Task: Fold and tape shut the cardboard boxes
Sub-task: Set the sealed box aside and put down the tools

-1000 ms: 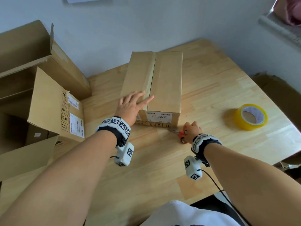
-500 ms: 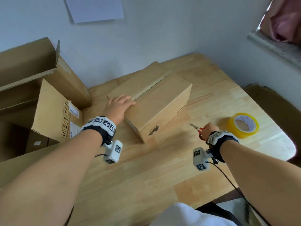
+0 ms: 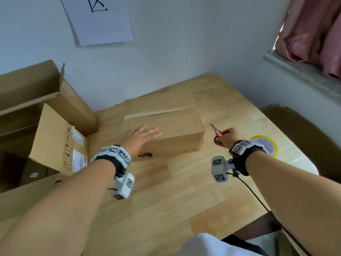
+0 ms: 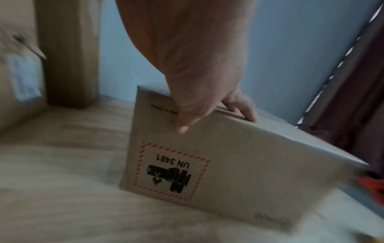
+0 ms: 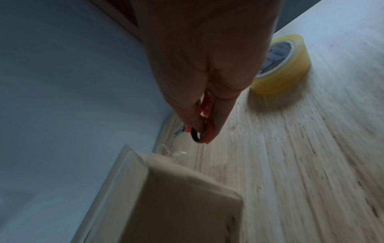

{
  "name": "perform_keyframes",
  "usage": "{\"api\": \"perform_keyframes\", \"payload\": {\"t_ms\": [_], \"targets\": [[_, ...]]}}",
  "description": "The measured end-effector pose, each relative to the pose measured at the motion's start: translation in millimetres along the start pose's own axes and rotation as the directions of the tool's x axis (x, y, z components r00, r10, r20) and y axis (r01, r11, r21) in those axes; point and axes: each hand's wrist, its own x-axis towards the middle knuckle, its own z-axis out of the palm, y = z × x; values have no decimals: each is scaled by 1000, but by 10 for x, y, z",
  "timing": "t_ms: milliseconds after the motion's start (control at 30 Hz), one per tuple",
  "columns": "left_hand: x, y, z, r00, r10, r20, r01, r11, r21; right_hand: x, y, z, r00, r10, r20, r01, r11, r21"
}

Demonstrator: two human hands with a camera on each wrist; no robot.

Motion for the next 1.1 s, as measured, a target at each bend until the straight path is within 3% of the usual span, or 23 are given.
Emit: {"api": "perform_keyframes", "payload": {"t_ms": [167,267,367,467,567,700,767,867,1000,1100], "targets": [[-51,-127,-257,963,-246,-114,239,968,-72,-136,-133,52,996,34,85,-52,977,209],[176,318,-296,968,-205,-144,172,962,-214,-176,-179,85,991,77,110,-107,947,302],[389,797,-236,986,-161,42,167,945,-280,-218,-174,92,985,49,163,-112,909,403],[530,1043,-233,954,-224,199,250,961,-118,-257,-174,66,978,23,209,-117,886,448],[587,1085,-277,946,-222,238,243,968,-65,-261,-203,13,964,9,266,-133,882,452],[532,733,-319,957,-117,266,121,993,1,-251,-231,-16,958,-25,284,-115,878,465],[431,466,-330,967,-62,248,61,998,14,-261,-260,-1,959,-75,273,-72,869,490],[300,169,-295,984,-94,149,101,994,-40,-309,-349,16,943,-156,295,6,892,452],[266,-10,-248,979,-189,72,198,968,-157,-424,-596,38,831,-222,510,13,925,381],[305,68,-353,965,-241,-103,181,898,-401,-467,-797,90,799,-309,517,44,886,461]]}}
